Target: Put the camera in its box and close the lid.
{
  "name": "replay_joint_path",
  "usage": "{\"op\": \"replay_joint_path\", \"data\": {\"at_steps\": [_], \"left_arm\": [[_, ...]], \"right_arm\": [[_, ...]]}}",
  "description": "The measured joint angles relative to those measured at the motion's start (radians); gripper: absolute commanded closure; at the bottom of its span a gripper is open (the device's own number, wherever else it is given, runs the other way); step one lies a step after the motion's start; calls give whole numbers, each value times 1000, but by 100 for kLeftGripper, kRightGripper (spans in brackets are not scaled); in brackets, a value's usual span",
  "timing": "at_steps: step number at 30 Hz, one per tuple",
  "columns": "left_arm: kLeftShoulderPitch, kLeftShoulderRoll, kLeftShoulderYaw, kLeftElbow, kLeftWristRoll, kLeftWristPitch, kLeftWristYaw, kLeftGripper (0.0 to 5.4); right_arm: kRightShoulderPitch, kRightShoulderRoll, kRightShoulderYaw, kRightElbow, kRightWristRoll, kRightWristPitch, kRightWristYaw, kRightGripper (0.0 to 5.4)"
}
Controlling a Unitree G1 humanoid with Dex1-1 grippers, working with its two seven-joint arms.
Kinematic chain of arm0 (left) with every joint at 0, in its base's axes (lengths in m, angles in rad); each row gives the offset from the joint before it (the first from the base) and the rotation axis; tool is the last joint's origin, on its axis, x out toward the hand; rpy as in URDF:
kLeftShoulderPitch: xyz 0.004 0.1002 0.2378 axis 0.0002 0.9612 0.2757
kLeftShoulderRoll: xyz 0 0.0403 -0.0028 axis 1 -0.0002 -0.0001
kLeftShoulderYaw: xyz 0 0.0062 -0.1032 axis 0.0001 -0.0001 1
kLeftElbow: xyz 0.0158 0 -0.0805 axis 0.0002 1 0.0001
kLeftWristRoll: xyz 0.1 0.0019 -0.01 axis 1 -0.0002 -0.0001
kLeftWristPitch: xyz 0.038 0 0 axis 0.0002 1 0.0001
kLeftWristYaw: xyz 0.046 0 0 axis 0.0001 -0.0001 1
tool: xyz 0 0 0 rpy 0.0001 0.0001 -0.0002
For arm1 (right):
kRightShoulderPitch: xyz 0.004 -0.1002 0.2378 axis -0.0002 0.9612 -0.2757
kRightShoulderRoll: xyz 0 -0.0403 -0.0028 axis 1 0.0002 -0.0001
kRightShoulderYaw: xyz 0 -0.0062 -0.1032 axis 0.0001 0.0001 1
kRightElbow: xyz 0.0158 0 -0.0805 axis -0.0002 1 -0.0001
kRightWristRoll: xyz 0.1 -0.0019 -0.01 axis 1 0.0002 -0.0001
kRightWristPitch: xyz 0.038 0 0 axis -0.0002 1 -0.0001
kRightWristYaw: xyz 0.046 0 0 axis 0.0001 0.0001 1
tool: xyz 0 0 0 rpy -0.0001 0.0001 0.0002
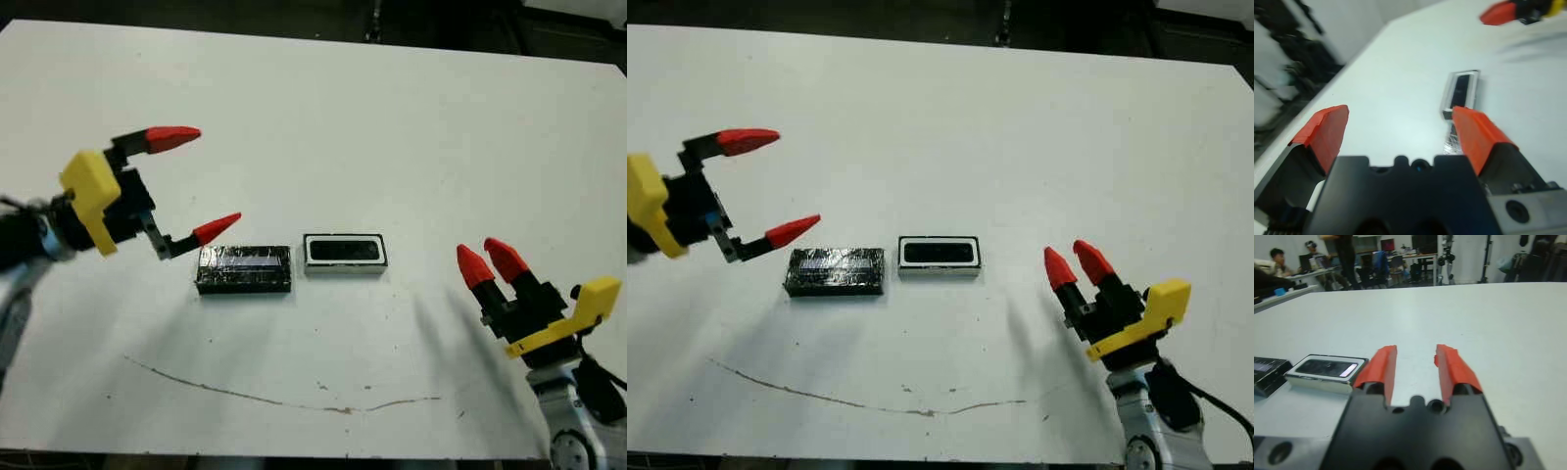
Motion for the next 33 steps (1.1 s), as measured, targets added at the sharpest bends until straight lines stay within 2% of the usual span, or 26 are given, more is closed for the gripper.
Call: {"op": "replay_joint_path", "data": {"at_steps": [6, 11, 19, 25, 29, 33], "left_arm": [[-101, 2, -61, 130, 8, 1, -160, 0], [-119, -8, -91, 182, 9, -18, -262, 0], [-124, -41, -149, 246, 29, -33, -343, 0], [-124, -41, -182, 250, 72, -33, -361, 0], [-124, -41, -201, 252, 121, -35, -355, 0], [-122, -40, -216, 253, 202, -72, -303, 0]], "right_arm": [[4, 5, 25, -16, -9, 0, -75, 465], [4, 4, 34, -18, -6, 0, -92, 539], [3, 1, 34, -19, 3, 0, -93, 539], [2, -1, 34, -18, 14, 0, -92, 539], [2, -2, 34, -18, 5, -3, -93, 539], [2, -2, 34, -18, 5, -3, -93, 539]]}}
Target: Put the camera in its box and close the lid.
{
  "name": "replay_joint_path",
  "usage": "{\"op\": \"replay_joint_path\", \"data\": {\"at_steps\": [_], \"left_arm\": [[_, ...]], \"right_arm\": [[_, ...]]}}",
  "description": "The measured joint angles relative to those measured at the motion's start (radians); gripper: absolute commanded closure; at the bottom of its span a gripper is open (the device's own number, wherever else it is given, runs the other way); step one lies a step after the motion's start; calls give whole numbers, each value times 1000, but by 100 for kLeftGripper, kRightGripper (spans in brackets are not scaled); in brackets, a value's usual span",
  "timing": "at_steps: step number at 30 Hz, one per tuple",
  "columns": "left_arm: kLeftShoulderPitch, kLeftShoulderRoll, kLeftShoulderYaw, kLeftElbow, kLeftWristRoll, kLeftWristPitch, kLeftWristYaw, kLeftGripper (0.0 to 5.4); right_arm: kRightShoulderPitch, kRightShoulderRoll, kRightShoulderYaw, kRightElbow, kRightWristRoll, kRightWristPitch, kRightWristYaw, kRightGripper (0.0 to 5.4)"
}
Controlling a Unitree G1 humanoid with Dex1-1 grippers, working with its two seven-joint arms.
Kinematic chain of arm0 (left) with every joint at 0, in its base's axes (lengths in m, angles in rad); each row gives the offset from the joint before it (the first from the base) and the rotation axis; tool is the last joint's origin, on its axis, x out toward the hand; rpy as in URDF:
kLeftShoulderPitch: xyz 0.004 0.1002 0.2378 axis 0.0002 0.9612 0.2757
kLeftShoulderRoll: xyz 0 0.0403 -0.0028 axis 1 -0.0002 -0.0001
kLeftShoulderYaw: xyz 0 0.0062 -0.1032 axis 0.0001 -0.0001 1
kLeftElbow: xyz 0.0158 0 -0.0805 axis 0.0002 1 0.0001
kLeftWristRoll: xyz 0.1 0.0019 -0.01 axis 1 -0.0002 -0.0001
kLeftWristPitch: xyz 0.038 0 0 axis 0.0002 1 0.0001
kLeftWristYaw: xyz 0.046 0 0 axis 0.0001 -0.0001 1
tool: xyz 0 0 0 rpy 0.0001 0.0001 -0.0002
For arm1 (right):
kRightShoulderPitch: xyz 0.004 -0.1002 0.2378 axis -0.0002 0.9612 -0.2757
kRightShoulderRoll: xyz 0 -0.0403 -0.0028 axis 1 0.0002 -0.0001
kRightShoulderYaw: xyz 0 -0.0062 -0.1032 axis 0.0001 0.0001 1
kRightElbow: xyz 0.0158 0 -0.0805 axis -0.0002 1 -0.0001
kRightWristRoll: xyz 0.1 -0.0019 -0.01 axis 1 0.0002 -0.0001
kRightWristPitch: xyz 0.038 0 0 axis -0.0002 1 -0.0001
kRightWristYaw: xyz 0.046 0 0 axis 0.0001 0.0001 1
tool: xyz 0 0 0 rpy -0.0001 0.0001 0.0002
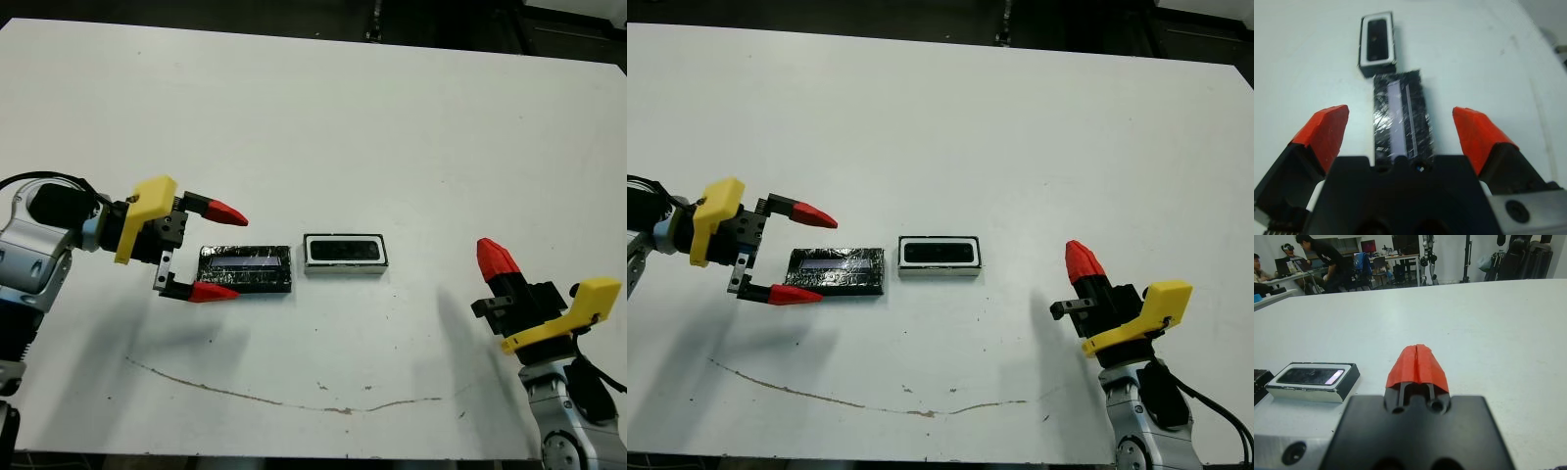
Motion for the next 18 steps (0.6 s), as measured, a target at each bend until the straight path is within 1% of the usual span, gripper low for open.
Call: {"op": "replay_joint_path", "data": {"at_steps": [4, 8, 12, 15, 18], "left_arm": [[6, 0, -17, 4, 50, -24, 31, 0], [7, -1, -24, 23, 70, -44, 46, 0], [7, -2, -30, 41, 77, -53, 53, 0], [6, -4, -34, 59, 87, -81, 53, 0], [3, -11, -35, 95, 72, -77, 29, 0]], "right_arm": [[0, 0, 0, 0, 0, 0, 0, 539], [0, 0, 0, -1, 1, 0, 0, 539], [1, -1, 2, -1, 0, 0, 0, 539], [2, 0, 5, -3, -4, 0, -2, 539], [5, 0, 6, -6, -4, 0, -9, 539]]}}
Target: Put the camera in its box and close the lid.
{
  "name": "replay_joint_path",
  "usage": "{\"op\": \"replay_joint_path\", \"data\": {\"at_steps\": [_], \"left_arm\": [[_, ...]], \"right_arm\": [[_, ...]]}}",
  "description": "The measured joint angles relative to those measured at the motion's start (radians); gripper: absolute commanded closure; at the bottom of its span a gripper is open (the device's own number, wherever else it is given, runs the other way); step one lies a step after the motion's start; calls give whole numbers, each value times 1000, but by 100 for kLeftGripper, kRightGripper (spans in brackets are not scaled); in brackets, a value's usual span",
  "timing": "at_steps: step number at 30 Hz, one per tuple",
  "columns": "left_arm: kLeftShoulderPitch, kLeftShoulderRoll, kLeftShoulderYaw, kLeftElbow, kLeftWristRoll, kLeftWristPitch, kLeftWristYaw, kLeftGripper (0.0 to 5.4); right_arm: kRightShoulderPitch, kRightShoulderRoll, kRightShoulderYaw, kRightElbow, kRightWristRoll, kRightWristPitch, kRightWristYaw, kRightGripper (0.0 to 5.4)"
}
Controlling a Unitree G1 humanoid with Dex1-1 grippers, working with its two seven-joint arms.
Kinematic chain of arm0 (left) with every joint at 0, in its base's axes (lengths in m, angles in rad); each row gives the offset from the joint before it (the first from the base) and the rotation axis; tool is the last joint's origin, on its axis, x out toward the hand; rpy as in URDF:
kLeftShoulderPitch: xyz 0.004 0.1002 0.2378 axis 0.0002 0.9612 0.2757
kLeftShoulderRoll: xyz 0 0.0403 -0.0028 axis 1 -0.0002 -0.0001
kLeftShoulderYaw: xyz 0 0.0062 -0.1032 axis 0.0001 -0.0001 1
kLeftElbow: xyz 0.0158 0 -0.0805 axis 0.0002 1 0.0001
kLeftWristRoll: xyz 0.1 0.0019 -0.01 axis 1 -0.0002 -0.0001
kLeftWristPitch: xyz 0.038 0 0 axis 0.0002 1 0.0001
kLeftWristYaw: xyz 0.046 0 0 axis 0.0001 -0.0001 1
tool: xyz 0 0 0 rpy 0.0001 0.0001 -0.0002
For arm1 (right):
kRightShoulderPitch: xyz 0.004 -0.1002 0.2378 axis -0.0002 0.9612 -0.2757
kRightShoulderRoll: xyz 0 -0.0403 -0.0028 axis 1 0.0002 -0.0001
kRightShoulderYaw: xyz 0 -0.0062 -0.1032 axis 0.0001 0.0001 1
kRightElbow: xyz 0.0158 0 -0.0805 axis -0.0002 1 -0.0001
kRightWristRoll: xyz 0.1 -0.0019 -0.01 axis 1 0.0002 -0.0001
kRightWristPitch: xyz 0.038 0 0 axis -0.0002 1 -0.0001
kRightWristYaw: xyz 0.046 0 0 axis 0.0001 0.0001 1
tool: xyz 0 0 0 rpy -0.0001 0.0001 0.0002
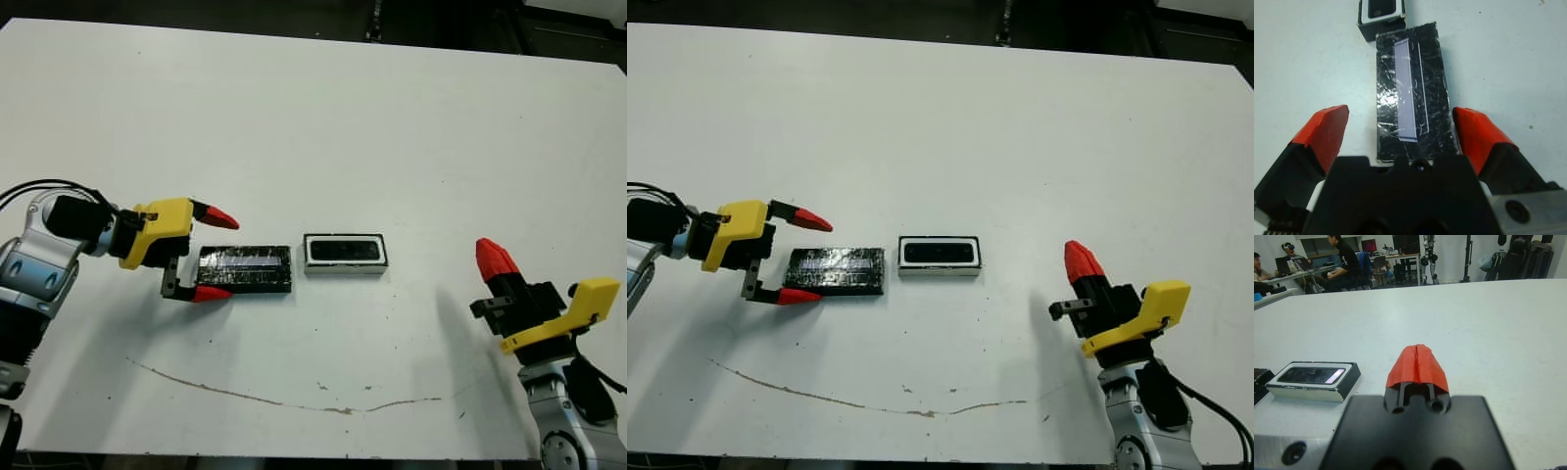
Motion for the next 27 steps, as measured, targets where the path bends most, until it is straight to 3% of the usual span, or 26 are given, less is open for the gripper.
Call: {"op": "replay_joint_path", "data": {"at_steps": [7, 14, 22, 27], "left_arm": [[-6, -4, -1, -4, -21, 135, -23, 8], [-5, 6, -2, -38, -26, 179, -31, 102], [12, 2, 29, -37, -116, 262, -47, 218], [11, 2, 30, -37, -134, 291, -49, 224]], "right_arm": [[1, 0, 1, -2, -1, 0, -9, 540], [1, -4, 1, -2, 0, 0, -9, 540], [2, -4, 3, -3, -2, 0, -9, 540], [2, -4, 3, -3, -3, 0, -9, 540]]}}
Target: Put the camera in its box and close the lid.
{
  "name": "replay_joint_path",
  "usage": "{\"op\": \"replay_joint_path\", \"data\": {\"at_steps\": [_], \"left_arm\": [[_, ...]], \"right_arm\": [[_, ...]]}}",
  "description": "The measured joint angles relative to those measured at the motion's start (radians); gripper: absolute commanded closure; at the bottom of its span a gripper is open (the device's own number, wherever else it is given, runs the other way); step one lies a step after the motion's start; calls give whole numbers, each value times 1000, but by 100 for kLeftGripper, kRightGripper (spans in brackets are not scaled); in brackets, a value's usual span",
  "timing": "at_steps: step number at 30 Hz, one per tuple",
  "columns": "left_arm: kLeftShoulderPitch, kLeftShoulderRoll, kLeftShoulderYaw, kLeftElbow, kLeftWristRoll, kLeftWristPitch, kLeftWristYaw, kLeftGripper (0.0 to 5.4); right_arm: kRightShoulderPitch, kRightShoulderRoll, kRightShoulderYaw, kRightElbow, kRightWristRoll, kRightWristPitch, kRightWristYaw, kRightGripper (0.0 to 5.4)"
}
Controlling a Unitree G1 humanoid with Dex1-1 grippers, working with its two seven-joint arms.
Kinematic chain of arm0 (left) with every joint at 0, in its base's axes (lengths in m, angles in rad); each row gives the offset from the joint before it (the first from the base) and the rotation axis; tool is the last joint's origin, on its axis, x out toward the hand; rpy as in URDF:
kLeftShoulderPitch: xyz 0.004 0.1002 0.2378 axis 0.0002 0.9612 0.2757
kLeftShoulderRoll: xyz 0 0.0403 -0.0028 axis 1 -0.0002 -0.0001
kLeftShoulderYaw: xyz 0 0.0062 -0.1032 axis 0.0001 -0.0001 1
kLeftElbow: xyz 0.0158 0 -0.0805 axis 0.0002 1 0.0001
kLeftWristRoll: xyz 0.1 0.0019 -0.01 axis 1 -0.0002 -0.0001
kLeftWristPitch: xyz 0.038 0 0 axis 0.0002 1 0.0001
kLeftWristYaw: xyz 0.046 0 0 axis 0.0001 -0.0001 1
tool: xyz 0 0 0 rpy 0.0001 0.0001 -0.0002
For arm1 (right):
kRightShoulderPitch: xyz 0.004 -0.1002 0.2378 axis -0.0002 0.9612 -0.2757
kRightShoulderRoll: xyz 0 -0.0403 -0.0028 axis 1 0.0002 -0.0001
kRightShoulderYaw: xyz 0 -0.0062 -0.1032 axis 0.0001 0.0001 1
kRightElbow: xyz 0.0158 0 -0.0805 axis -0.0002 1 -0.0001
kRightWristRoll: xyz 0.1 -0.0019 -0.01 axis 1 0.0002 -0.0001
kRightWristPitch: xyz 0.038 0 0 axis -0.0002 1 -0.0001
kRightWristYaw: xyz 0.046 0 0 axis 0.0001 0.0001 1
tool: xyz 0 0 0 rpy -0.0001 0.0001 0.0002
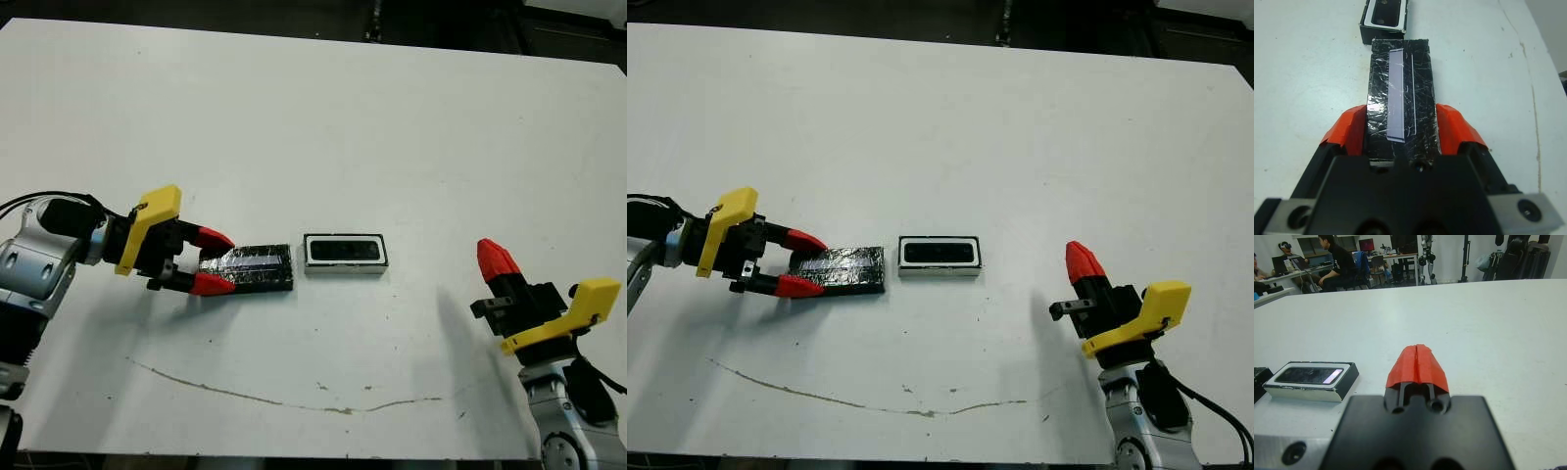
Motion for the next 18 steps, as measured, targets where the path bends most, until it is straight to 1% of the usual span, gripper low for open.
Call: {"op": "replay_joint_path", "data": {"at_steps": [11, 18], "left_arm": [[11, -4, 0, -5, 0, -51, 5, 224], [20, -11, 7, -14, -3, -52, 29, 224]], "right_arm": [[0, -2, 0, 0, 3, 2, 0, 540], [0, -2, 0, 0, 3, 4, -1, 540]]}}
